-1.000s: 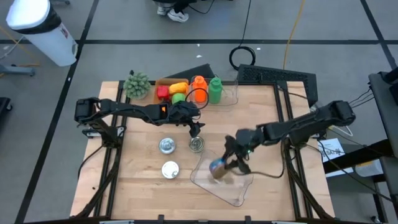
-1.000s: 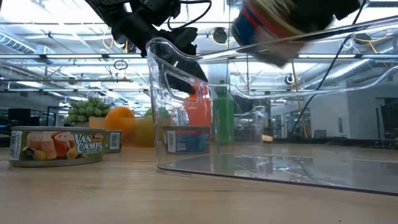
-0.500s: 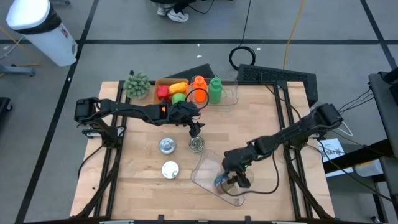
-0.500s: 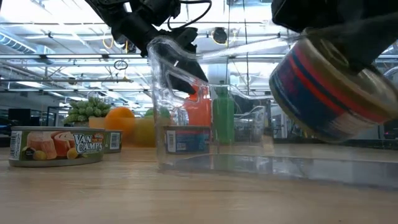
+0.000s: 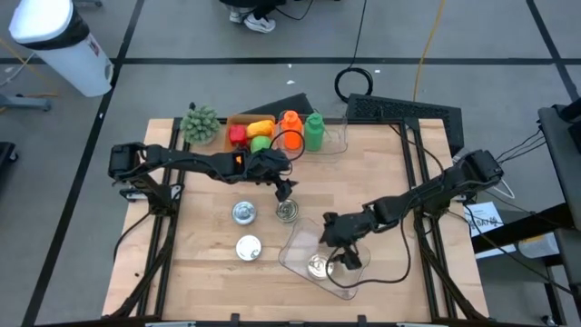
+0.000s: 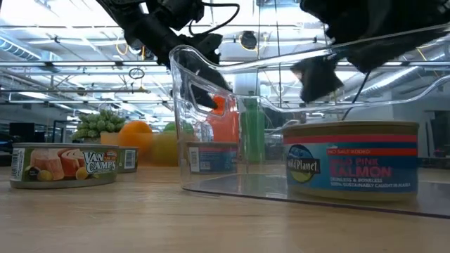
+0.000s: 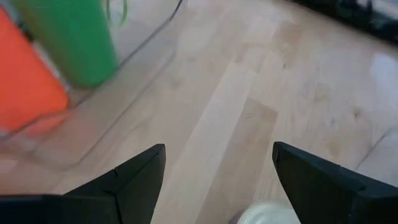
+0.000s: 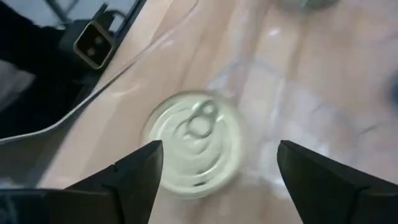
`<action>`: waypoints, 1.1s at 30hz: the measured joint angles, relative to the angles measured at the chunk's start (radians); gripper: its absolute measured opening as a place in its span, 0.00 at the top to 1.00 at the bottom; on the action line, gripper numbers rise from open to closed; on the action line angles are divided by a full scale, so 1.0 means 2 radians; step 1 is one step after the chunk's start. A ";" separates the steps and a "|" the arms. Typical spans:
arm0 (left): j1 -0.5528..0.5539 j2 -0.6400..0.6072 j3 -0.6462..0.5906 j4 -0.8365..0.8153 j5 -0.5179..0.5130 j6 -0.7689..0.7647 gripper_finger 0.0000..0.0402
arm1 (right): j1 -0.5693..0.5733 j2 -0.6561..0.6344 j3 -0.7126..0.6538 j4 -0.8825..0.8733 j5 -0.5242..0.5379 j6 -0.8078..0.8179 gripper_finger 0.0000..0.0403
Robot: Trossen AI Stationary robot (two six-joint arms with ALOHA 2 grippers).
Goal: Pick & Place Food Item
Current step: Stack the blue pink tuna can on top of the blue pink tuna can into the bottom transparent bin
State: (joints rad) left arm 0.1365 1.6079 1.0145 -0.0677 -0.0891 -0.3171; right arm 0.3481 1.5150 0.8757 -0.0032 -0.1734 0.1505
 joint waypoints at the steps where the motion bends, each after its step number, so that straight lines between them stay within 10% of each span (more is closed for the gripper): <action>1: 0.000 -0.006 0.000 -0.017 -0.001 0.000 0.23 | 0.000 -0.008 0.000 -0.002 0.011 -0.009 0.27; 16: -0.141 -0.094 -0.012 -0.382 -0.185 -0.273 0.23 | -0.003 -0.156 -0.026 -0.039 0.248 -0.063 0.31; 22: -0.182 -0.094 -0.057 -0.278 -0.206 -0.320 0.23 | -0.074 -0.151 -0.069 0.030 0.279 -0.074 0.33; 28: -0.151 -0.070 -0.097 -0.078 -0.146 -0.248 0.23 | -0.178 -0.135 -0.076 0.036 0.206 -0.031 0.33; 33: -0.129 -0.026 -0.104 -0.070 -0.107 -0.256 0.23 | -0.242 -0.111 -0.077 0.044 0.133 0.008 0.33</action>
State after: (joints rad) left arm -0.1205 1.5551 0.8056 -0.2072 -0.3038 -0.8281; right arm -0.1357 1.2939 0.7226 0.0853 0.0934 0.1665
